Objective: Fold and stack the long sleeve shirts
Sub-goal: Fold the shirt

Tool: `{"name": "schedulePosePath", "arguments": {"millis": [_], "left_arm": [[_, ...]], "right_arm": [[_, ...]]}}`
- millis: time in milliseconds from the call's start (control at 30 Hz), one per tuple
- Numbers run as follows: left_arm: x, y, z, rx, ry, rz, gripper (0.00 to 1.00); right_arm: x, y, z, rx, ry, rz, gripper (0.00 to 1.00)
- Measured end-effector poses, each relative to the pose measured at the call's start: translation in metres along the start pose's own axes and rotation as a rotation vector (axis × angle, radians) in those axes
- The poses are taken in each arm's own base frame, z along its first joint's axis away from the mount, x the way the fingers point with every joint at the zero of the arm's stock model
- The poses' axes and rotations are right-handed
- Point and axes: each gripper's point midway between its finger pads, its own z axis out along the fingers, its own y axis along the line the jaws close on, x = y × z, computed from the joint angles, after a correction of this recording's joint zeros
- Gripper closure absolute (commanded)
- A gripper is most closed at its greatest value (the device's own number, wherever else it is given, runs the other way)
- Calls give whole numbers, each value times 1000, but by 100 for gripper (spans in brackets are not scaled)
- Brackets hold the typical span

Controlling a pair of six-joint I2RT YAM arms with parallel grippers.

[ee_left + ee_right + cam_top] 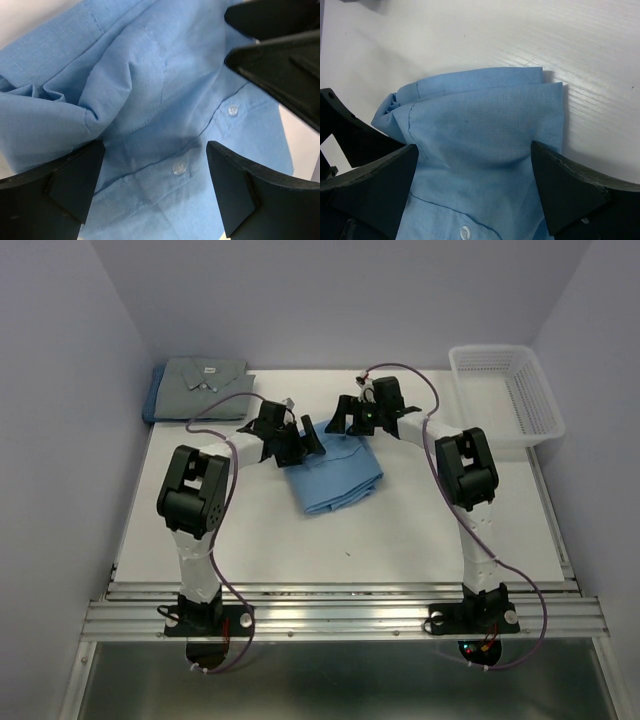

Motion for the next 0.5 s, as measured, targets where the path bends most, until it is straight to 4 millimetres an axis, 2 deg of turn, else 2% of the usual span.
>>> {"name": "schedulePosePath", "arguments": {"millis": [100,200,300,367,500], "left_arm": [[13,-1,-6,-8,-1,14,2],[39,-10,-15,-44,31,30,2],[67,-27,-29,-119,54,65,1],[78,-38,-42,-154,47,101,1],[91,-84,-76,-120,-19,195,1]], "right_arm": [[0,3,-1,-29,16,-26,0],[2,3,-3,-32,33,-55,0],[4,3,-15,-11,47,-79,0],[3,4,-36,30,46,-83,0],[-16,24,-83,72,-30,-104,0]]}}
